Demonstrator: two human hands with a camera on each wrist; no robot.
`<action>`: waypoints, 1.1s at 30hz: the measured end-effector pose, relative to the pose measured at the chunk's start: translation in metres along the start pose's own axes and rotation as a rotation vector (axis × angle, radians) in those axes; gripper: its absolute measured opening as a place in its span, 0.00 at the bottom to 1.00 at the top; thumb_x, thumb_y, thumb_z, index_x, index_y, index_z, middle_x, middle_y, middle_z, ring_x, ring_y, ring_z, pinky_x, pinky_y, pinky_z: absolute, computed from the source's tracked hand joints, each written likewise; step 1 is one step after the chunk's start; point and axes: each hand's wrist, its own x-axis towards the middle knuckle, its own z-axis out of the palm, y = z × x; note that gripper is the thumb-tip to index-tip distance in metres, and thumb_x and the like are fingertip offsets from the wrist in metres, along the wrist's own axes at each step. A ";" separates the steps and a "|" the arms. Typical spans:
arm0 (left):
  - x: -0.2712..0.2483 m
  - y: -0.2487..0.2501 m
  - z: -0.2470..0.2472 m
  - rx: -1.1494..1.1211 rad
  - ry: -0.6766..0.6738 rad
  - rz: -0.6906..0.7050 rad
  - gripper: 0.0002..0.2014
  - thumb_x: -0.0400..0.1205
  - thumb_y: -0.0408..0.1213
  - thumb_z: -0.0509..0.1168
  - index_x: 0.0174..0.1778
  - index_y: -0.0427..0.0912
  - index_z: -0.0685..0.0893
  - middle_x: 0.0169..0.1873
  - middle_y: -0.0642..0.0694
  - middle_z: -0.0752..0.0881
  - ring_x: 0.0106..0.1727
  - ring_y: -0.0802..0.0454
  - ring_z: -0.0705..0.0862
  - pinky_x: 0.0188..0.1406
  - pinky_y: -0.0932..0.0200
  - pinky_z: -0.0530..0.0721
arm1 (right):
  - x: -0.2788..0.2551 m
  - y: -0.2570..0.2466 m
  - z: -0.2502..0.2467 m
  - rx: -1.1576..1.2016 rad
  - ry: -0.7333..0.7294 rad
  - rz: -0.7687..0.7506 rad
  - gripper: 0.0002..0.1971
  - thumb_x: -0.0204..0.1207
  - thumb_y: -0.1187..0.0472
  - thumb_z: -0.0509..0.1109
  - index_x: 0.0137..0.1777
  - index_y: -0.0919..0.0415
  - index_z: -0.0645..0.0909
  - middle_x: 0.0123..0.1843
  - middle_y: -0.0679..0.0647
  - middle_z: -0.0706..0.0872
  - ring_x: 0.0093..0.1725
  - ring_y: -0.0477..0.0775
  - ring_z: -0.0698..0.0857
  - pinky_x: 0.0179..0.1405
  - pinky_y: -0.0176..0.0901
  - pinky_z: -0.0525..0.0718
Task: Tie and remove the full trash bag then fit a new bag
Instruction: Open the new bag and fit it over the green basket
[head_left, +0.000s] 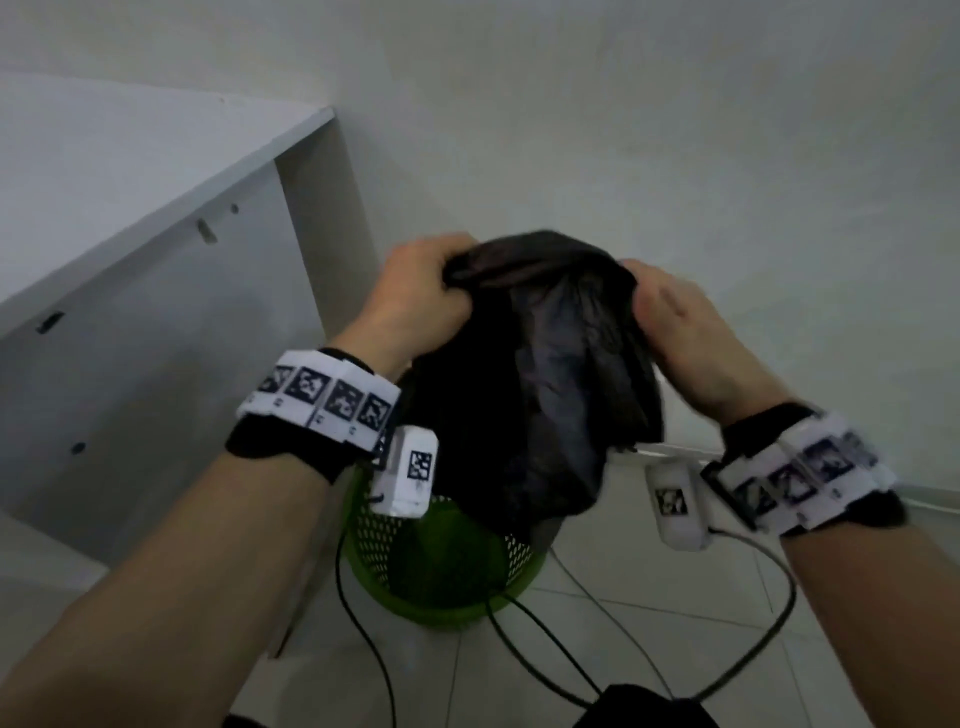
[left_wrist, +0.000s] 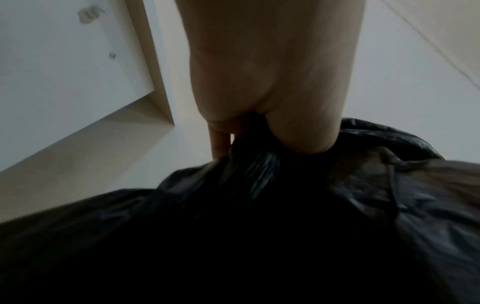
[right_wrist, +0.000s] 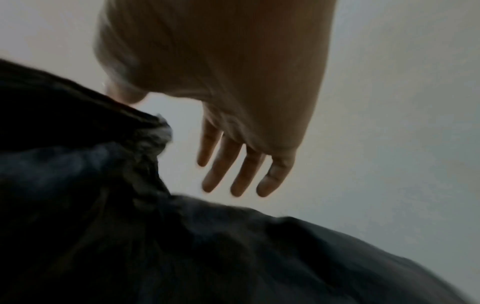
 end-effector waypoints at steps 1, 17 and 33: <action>0.004 0.003 -0.008 0.025 0.039 -0.009 0.19 0.65 0.31 0.58 0.47 0.41 0.90 0.37 0.46 0.89 0.48 0.48 0.89 0.44 0.60 0.81 | -0.014 0.013 0.008 -0.020 0.015 -0.016 0.31 0.77 0.38 0.69 0.71 0.59 0.75 0.63 0.44 0.84 0.61 0.38 0.81 0.65 0.42 0.81; -0.039 -0.022 -0.061 0.140 -0.107 -0.053 0.21 0.71 0.23 0.66 0.43 0.59 0.89 0.34 0.68 0.90 0.41 0.75 0.85 0.48 0.76 0.80 | -0.040 0.142 0.190 -0.105 -0.177 0.544 0.13 0.76 0.61 0.65 0.30 0.49 0.76 0.35 0.52 0.85 0.40 0.55 0.83 0.39 0.46 0.79; -0.071 -0.065 0.001 0.196 0.029 -0.312 0.12 0.72 0.28 0.62 0.46 0.36 0.89 0.43 0.33 0.91 0.47 0.45 0.87 0.46 0.53 0.83 | -0.040 0.153 0.103 -0.222 0.484 0.447 0.06 0.83 0.59 0.65 0.50 0.57 0.84 0.45 0.49 0.87 0.34 0.44 0.81 0.42 0.40 0.80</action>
